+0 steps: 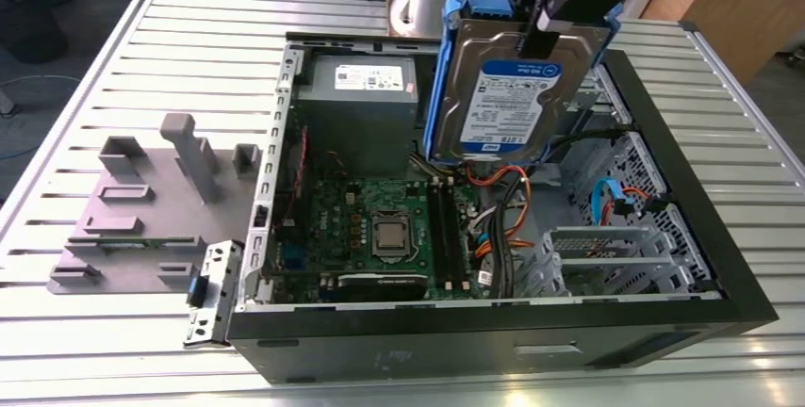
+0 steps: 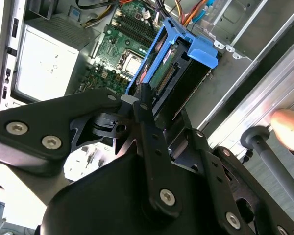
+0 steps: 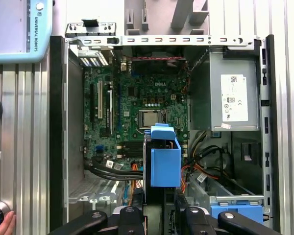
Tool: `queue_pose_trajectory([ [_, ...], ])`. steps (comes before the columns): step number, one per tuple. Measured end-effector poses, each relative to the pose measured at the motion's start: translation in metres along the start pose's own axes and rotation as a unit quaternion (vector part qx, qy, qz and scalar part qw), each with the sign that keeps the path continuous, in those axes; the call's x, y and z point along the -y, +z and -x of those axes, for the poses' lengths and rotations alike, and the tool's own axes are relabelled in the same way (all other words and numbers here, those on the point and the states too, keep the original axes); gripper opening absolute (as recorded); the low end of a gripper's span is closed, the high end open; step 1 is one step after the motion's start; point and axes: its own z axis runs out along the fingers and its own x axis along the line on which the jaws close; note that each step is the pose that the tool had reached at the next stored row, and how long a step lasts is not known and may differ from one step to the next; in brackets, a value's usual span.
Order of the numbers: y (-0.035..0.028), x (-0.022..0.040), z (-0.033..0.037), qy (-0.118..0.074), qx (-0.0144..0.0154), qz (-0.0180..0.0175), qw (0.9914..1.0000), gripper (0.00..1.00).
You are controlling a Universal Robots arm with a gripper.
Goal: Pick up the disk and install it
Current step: 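Pick up the disk, then insert the disk into the insertion slot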
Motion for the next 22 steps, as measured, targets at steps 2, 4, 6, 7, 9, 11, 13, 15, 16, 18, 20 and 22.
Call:
queue_pose_trajectory([
  [2, 0.0000, 0.0001, -0.0016, 0.000, -0.0002, 0.0000, 1.00000, 0.35],
  [4, 0.0000, 0.0001, -0.0033, 0.000, -0.0004, 0.0000, 1.00000, 0.35],
  [6, -0.0001, 0.0001, -0.0052, 0.000, -0.0007, 0.0000, 1.00000, 0.35],
  [7, -0.0002, 0.0002, -0.0062, 0.000, -0.0008, 0.0000, 1.00000, 0.35],
  [9, -0.0002, 0.0002, -0.0080, 0.000, -0.0010, 0.0000, 1.00000, 0.35],
  [11, -0.0001, 0.0002, -0.0086, 0.000, -0.0011, 0.0000, 1.00000, 0.35],
  [13, -0.0001, 0.0002, -0.0087, 0.000, -0.0011, 0.0000, 1.00000, 0.35],
  [15, -0.0002, 0.0002, -0.0089, 0.000, -0.0011, 0.0000, 1.00000, 0.35],
  [16, -0.0002, 0.0002, -0.0089, 0.000, -0.0011, 0.0000, 1.00000, 0.35],
  [18, -0.0002, 0.0002, -0.0089, 0.000, -0.0011, 0.0000, 1.00000, 0.35],
  [20, -0.0001, 0.0002, -0.0089, 0.000, -0.0011, 0.0000, 1.00000, 0.35],
  [22, -0.0002, 0.0002, -0.0095, 0.000, -0.0013, 0.0000, 1.00000, 0.35],
])
